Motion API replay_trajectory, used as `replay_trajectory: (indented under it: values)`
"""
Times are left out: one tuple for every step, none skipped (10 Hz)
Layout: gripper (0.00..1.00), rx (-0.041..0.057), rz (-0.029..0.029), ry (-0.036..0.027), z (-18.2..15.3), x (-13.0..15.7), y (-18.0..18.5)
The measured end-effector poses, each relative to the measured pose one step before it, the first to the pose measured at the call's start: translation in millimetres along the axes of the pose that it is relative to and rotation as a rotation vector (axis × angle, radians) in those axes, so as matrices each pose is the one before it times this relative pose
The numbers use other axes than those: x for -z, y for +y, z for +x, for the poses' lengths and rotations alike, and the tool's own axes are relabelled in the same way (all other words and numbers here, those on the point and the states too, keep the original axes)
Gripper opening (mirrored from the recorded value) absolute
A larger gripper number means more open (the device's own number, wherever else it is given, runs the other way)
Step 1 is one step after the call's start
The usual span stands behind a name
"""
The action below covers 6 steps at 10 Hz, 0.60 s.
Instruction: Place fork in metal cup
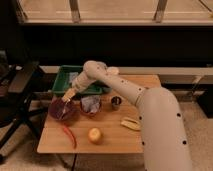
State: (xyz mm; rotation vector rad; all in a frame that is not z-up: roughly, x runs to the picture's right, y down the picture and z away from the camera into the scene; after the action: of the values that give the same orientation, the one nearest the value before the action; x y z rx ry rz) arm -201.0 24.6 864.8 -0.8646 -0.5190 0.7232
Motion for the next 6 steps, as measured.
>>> replay_trajectory:
  values:
    - [0.45,0.00790,-0.00722,0.00299,0.17,-0.51,1.38]
    - [0.37,0.00239,-0.00365,0.00236,1.00,0.00,-0.01]
    - [0.27,0.00141,-0.00452,0.00275,1.24,-0.46,-0.02]
    - [0.14,0.00101,-0.00447,0.00264,0.66,-0.99,0.50]
    - [0.05,0.00045,-0.00164,0.00154,0.36,-0.27,0.16]
    - [0.01,-0.00036,0.00014,0.00100,0.86,0.32,-0.57]
